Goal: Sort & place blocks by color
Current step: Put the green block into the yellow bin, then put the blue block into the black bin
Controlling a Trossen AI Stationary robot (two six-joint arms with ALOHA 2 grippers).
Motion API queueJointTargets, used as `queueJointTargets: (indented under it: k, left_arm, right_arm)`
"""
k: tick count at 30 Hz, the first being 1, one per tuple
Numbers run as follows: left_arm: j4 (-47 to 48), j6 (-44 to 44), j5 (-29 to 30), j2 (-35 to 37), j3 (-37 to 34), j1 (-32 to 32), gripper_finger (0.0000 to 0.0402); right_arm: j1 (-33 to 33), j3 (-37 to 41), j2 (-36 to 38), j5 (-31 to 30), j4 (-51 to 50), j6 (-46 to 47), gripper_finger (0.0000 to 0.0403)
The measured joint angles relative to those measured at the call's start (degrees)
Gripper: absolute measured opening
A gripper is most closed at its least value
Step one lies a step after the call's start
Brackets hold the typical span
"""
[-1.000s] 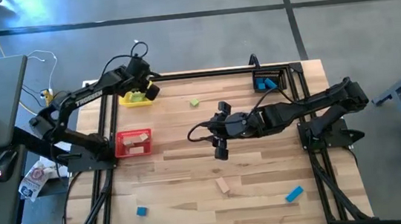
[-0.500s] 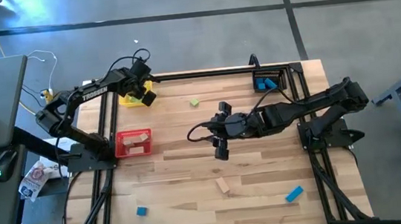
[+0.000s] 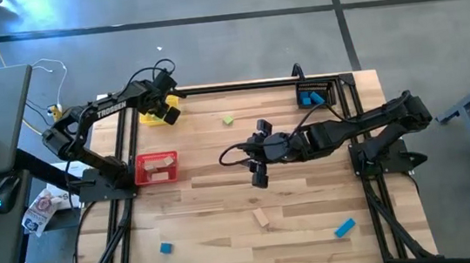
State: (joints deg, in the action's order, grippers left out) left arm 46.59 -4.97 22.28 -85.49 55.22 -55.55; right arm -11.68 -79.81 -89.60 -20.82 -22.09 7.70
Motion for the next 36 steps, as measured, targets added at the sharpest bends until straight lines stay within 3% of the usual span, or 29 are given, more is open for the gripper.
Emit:
queueJointTargets:
  k: [15, 25, 36]
  left_arm:
    - [0.0, 1.5, 0.0, 0.1, 0.0, 0.0, 0.0129]
    - [0.1, 2.2, -8.8, 3.6, 0.0, 1.4, 0.0121]
    - [0.4, 2.1, -16.7, 7.8, 0.0, 10.5, 0.0117]
  right_arm:
    - [0.0, 0.0, 0.0, 0.2, -2.2, 3.1, 0.0184]
    - [-0.4, 0.0, 0.0, 9.0, -18.3, 17.2, 0.0184]
    - [-8.1, 0.0, 0.0, 10.6, -37.0, 24.9, 0.0184]
